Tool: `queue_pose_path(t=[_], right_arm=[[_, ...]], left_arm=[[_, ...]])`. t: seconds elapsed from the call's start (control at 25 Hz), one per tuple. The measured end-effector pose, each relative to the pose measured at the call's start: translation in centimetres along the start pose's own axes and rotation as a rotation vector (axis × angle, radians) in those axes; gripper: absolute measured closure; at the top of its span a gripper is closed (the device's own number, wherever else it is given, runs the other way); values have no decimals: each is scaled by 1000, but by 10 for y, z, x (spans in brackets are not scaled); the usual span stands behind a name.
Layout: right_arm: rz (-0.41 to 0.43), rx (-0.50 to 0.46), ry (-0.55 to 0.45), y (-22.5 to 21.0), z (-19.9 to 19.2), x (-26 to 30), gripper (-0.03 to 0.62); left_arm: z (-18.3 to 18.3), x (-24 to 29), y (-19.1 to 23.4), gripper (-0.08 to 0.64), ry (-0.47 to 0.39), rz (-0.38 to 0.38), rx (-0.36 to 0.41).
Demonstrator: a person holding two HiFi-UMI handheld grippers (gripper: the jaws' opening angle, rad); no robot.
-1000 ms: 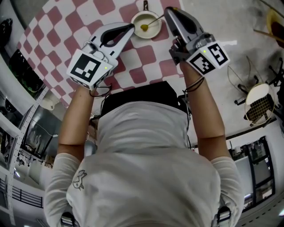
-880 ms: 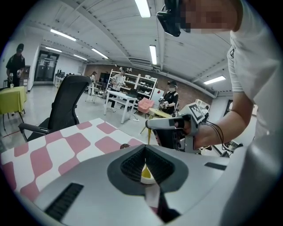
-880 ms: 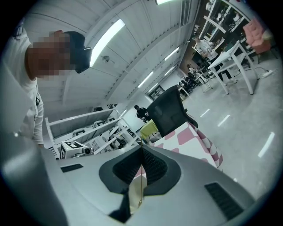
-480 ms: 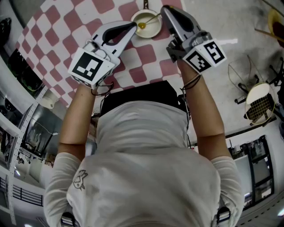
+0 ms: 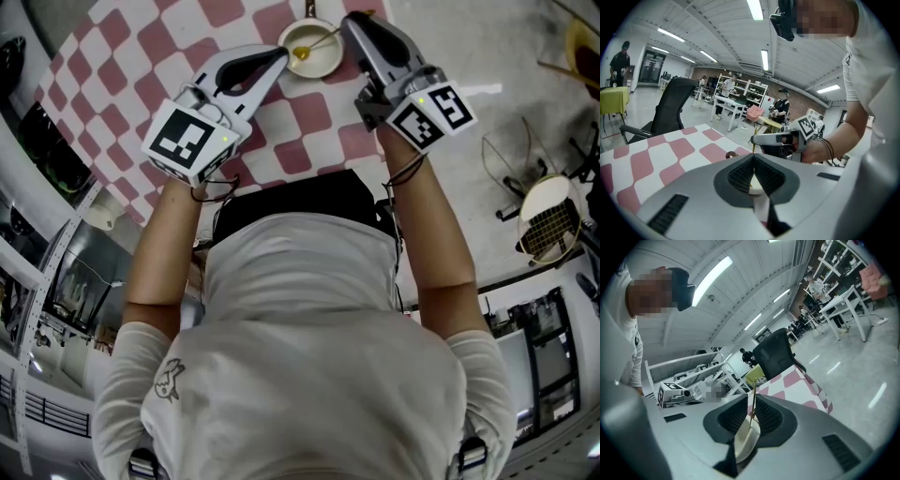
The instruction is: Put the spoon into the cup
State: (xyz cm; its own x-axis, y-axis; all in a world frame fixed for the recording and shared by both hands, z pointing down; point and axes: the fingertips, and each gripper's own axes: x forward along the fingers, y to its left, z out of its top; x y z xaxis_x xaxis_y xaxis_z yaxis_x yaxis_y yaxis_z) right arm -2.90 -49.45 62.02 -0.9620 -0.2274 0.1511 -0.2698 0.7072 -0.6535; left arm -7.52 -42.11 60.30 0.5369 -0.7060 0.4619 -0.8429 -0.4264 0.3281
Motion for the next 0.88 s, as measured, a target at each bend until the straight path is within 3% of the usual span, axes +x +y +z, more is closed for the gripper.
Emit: queue_pose_path(t=[0.12, 0.52, 0.88], right_arm=[[-19, -2, 6, -2, -2, -1, 526], [-101, -63, 23, 3, 0, -21, 522], [-127, -164, -33, 46, 24, -43, 550]], left_arm=[[1, -3, -2, 546, -6, -5, -7], [12, -20, -12, 546, -37, -15, 1], [32, -50, -44, 546, -60, -49, 39]])
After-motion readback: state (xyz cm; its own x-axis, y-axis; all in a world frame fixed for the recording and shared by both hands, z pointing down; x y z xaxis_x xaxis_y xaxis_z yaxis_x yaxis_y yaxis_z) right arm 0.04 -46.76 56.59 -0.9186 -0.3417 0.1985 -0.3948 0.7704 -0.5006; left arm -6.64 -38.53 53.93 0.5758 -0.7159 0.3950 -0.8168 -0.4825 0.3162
